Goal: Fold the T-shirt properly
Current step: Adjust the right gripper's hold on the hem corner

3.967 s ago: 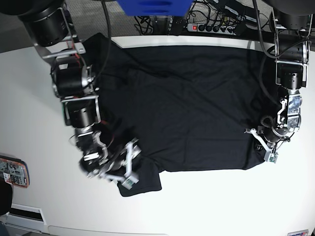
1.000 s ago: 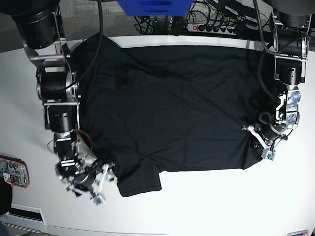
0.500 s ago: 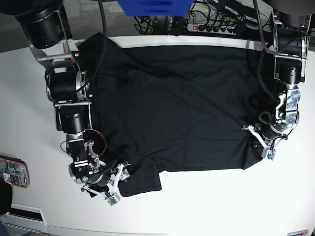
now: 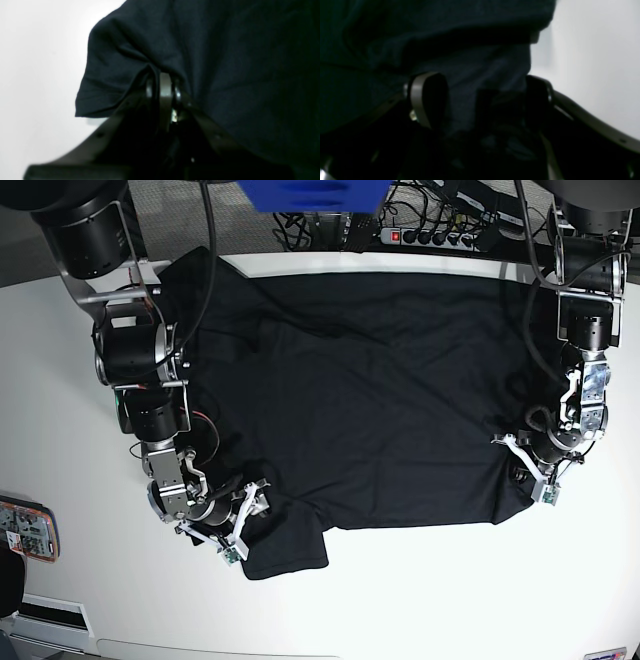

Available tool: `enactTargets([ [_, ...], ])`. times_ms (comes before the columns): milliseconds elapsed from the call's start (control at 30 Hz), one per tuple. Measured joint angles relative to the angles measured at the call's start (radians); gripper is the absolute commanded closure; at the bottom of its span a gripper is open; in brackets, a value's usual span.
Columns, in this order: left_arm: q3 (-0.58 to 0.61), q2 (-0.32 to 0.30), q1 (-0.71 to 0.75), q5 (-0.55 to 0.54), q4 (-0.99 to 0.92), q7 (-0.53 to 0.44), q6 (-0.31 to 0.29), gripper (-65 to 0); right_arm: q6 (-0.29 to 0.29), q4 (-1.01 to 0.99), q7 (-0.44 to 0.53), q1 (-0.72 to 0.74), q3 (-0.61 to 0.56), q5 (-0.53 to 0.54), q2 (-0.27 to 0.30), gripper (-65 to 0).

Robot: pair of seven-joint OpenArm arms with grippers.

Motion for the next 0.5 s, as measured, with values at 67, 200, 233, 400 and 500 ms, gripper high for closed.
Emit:
enactTargets([
  [67,0.000,0.000,0.000,0.000,0.000,0.000,0.000,0.0,0.000,0.000,0.000,0.000,0.000,0.000,0.001,-47.2],
  [200,0.000,0.000,0.000,0.000,0.000,0.000,0.000,0.0,0.004,0.000,0.000,0.000,0.000,0.000,0.002,-30.7],
  [233,0.000,0.000,0.000,0.000,0.000,0.000,0.000,0.0,0.004,0.000,0.005,0.000,0.000,-0.003,0.002,-23.0],
  [400,0.000,0.000,0.000,0.000,0.000,0.000,0.000,0.0,0.004,0.000,0.008,-0.003,0.004,0.001,0.002,0.0],
  [500,0.000,0.000,0.000,0.000,0.000,0.000,0.000,0.0,0.004,0.000,0.008,-0.003,0.005,0.001,0.002,0.0],
])
